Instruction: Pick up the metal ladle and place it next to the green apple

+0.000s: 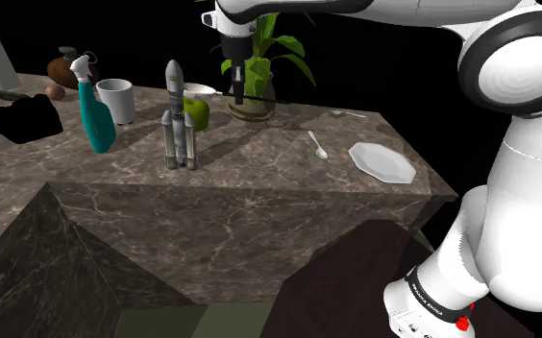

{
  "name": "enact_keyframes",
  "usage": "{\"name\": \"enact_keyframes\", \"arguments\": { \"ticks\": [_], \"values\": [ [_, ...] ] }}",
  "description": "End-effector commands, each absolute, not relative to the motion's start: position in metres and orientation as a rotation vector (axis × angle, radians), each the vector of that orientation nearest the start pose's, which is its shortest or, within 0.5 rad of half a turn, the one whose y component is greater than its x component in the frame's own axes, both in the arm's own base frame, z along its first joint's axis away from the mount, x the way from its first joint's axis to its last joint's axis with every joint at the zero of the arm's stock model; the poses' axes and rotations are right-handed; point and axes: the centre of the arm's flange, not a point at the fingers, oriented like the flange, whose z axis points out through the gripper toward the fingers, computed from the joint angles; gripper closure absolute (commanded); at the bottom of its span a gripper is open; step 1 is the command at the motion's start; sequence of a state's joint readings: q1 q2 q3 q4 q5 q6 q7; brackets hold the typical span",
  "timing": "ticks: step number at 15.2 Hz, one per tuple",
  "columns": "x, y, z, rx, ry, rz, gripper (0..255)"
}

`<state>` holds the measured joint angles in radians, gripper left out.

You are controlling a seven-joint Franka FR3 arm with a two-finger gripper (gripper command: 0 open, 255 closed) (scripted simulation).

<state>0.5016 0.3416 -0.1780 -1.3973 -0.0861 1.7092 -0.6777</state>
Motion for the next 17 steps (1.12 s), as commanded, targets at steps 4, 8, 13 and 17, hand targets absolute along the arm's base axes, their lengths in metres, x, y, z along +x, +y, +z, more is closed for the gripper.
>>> {"name": "enact_keyframes", "arguments": {
  "ticks": [4,8,13,17],
  "values": [
    [0.631,0.265,0.506,-2.859,-1.604,0.082,255],
    [0.631,0.265,0.485,-2.859,-1.604,0.082,255],
    [0.631,0.265,0.458,-2.859,-1.604,0.082,255],
    [0.631,0.265,0.437,-2.859,-1.604,0.082,255]
  ]
}}
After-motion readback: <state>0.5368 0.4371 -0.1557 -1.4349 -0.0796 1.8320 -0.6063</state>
